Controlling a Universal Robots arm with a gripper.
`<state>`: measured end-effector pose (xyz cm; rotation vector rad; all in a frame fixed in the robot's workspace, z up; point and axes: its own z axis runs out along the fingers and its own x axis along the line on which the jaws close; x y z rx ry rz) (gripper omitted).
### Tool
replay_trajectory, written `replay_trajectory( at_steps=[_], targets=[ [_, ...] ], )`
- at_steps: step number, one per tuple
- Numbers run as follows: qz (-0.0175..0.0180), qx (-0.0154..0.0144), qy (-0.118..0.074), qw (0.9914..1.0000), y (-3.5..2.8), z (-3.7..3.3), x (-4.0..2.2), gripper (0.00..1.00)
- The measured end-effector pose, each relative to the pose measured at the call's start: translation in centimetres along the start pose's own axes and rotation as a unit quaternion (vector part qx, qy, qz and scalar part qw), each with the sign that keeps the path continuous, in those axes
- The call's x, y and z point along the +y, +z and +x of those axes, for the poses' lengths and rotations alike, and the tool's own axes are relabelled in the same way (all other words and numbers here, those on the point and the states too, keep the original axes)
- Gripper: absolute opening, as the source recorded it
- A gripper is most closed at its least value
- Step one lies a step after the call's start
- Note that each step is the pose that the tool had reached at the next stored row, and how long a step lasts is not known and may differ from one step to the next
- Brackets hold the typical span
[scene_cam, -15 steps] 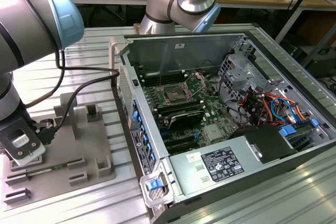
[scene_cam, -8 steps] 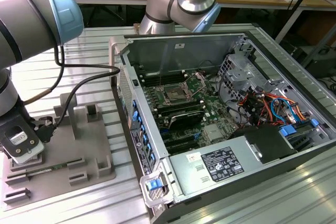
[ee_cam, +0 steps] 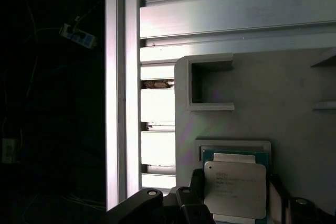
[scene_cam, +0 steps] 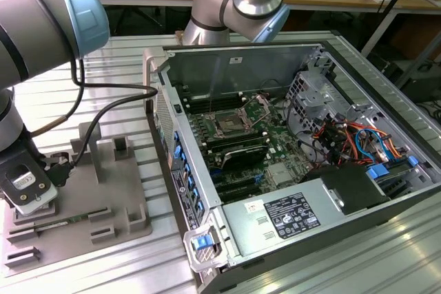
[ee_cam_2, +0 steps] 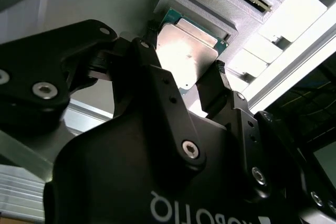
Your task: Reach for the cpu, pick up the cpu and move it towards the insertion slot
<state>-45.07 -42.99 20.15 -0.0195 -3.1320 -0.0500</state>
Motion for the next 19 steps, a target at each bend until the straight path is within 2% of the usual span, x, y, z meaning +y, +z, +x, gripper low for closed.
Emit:
replay_trajectory(
  at_steps=[12, 19],
  targets=[
    [0.0000, 0.0000, 0.000, 1.00000, -0.32, 0.00, 0.01, 0.55],
    [-0.0001, 0.0000, 0.000, 1.00000, -0.87, 0.00, 0.03, 0.55]
  ],
)
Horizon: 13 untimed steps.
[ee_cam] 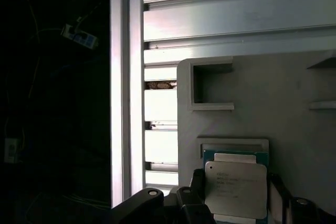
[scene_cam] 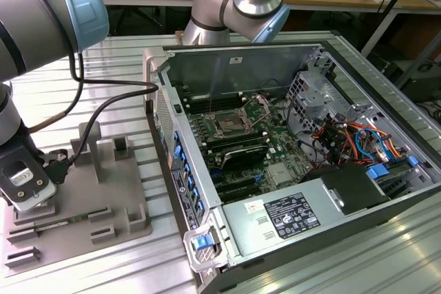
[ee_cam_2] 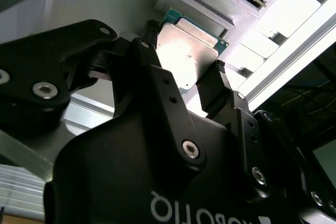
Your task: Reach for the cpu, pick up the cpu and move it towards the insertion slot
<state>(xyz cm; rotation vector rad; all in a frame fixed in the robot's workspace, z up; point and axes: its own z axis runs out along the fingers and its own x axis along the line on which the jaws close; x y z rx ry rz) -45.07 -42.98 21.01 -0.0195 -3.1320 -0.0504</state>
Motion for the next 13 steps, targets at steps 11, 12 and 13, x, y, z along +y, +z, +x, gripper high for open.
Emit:
replay_trajectory(
  at_steps=[11, 12, 13],
  targets=[
    [0.0000, 0.0002, 0.000, 1.00000, -0.56, -0.01, 0.02, 0.55],
    [0.0000, 0.0002, 0.000, 1.00000, -0.58, -0.01, 0.02, 0.55],
    [0.0000, 0.0002, 0.000, 1.00000, -0.58, -0.01, 0.02, 0.55]
  ],
)
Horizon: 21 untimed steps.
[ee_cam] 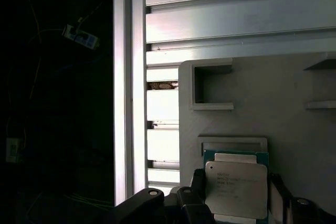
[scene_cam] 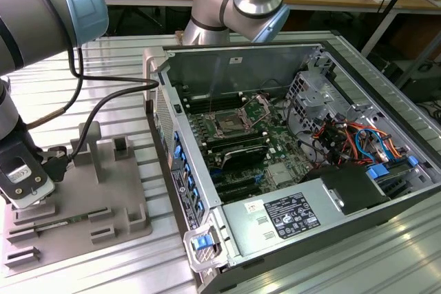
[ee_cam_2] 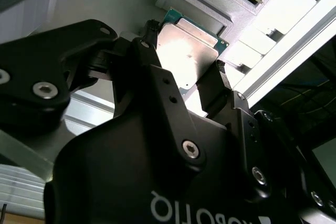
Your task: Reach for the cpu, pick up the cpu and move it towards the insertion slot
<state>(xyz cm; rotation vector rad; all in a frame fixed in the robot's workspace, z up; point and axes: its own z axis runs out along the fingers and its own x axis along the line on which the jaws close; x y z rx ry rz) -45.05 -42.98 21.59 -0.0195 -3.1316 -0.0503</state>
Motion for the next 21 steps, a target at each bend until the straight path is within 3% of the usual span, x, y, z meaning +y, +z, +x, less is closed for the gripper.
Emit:
replay_trajectory(
  at_steps=[21],
  targets=[
    [-0.0001, 0.0000, 0.000, 1.00000, -1.16, -0.03, 0.04, 0.55]
  ],
)
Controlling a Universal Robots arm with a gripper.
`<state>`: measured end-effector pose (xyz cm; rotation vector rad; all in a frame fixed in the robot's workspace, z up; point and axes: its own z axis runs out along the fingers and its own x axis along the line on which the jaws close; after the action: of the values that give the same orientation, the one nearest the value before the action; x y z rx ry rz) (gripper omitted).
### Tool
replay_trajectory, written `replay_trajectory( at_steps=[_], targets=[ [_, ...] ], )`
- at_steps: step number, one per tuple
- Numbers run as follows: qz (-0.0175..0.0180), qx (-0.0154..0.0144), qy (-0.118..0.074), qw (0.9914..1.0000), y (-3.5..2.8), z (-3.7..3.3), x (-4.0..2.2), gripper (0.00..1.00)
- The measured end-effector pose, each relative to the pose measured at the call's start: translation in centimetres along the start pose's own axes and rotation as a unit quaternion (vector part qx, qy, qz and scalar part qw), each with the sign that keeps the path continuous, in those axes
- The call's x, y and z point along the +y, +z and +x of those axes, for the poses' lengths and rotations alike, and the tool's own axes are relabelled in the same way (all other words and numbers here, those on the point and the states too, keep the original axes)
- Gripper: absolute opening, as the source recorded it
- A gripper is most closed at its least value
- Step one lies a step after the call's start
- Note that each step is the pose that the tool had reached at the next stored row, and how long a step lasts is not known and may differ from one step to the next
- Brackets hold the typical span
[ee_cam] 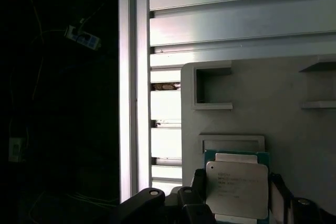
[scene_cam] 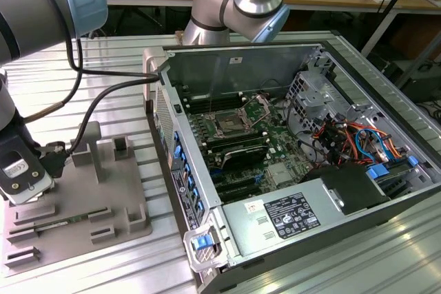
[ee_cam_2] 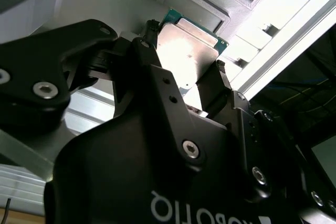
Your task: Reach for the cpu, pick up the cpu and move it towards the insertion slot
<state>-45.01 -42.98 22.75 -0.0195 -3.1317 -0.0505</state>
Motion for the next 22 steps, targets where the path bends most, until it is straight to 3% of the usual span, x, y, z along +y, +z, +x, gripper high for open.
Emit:
replay_trajectory(
  at_steps=[22],
  targets=[
    [0.0001, 0.0001, 0.000, 1.00000, -0.45, -0.17, 0.02, 0.55]
  ],
)
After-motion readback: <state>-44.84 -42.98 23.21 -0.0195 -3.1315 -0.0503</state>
